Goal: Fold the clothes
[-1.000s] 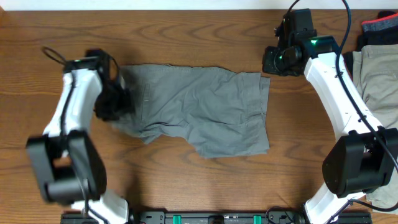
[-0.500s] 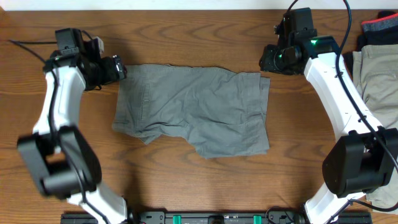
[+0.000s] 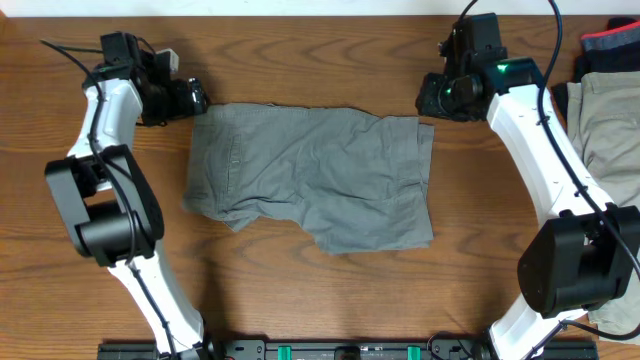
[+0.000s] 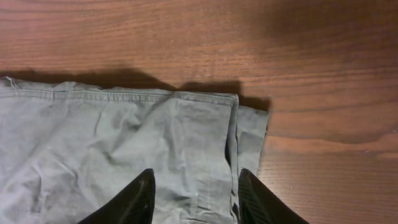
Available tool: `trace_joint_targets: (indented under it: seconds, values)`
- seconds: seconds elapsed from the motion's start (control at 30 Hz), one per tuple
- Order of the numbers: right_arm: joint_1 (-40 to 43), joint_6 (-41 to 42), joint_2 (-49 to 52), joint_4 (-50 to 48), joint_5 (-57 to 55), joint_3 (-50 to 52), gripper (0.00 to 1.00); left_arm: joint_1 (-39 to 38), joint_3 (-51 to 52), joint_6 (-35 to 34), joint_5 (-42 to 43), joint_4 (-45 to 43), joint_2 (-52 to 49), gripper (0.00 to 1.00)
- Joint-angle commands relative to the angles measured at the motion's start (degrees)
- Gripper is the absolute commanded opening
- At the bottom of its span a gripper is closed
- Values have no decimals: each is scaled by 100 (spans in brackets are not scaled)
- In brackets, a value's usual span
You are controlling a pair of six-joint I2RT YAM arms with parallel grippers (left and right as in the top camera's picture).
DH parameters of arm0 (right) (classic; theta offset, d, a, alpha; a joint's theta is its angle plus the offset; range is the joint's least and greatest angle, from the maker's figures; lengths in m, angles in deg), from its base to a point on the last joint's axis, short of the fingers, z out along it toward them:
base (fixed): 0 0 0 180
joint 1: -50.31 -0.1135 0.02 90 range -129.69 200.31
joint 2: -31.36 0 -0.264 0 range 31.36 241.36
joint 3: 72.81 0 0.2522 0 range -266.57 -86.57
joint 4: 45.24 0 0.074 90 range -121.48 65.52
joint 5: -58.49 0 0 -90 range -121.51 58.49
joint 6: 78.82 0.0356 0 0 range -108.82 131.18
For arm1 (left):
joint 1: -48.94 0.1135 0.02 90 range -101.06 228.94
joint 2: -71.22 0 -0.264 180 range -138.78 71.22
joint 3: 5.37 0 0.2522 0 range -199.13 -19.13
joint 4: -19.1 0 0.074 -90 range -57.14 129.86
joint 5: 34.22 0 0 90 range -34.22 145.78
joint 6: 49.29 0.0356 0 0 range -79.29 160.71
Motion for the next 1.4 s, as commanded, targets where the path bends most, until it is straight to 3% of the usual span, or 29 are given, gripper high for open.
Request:
trace_joint_targets:
  seconds: [0.0, 0.23, 0.5, 0.63, 0.83, 1.1, 1.37]
  values:
    - [-68, 24, 4, 20, -13, -2, 41, -31, -70, 199, 122, -9, -310, 90]
    - [-68, 24, 4, 22, -13, 0, 40, -96, -68, 192, 225, -238, -372, 84]
    - [-66, 24, 4, 17, -52, 0, 40, -319, -57, 192, 470, -223, -374, 54]
    - [-61, 22, 4, 35, -59, 0, 39, -343, -57, 192, 461, -153, -374, 30]
    - [-61, 24, 4, 39, -374, 0, 35, -168, -59, 107, 470, 68, -330, 15]
    - [-44, 63, 284, -308, -616, 9, 37, 7, -59, 61, 894, 275, 149, 13]
    - [-7, -181, 1311, -461, 105, 9, 24, 11, -59, 63, 892, 389, 761, 13]
